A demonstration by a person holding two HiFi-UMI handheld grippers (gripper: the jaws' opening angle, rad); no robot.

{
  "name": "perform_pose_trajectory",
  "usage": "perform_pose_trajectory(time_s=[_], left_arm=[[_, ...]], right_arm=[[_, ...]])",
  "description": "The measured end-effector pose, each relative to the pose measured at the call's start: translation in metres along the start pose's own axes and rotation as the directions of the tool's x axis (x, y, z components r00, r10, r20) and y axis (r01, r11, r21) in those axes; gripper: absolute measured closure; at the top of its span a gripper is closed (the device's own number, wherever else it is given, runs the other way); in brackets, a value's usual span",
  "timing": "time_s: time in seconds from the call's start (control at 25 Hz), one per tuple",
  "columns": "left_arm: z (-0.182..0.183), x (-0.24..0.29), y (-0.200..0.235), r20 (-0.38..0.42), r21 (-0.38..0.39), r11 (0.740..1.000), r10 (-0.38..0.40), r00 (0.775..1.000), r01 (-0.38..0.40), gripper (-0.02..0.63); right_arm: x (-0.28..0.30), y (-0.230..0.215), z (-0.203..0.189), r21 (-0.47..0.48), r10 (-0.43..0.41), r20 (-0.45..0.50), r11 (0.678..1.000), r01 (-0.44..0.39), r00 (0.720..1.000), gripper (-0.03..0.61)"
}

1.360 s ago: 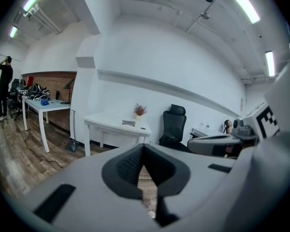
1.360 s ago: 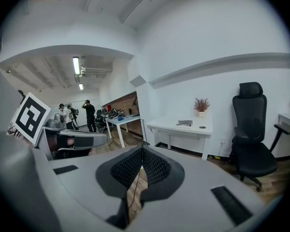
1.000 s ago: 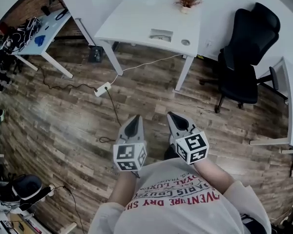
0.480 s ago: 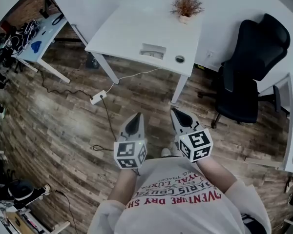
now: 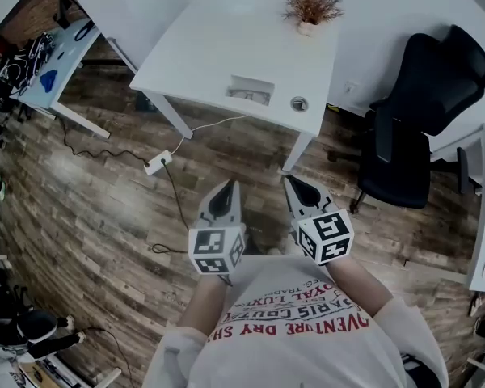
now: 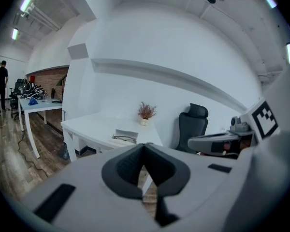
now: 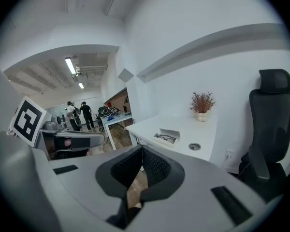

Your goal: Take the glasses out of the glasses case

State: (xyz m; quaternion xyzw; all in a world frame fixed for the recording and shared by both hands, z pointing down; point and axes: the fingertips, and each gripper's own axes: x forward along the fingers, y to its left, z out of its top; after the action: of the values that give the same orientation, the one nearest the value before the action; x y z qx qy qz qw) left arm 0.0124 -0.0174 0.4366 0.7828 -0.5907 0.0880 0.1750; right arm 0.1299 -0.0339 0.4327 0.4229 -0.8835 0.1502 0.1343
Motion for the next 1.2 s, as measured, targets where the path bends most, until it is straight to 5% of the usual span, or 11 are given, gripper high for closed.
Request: perform_pose_trajectory(time_s=[0.72,1.2], left_arm=[[0.111,0.169,0.132,-0.037,0.074,0.960,-0.268,0.963,0.270,0.614],[0.097,0.240,0.172,-0.146,0.017,0.956,-0.289,0.946,0.294,0.614]], right_arm=[[0.197,-0.032,0.093,0.051,-0.192,-0.031,0.980,0.193,0.981,0.566],[0.273,-0.067,0.089,0.090,-0.178,-0.131,0.978,0.191,0.975,0.566]])
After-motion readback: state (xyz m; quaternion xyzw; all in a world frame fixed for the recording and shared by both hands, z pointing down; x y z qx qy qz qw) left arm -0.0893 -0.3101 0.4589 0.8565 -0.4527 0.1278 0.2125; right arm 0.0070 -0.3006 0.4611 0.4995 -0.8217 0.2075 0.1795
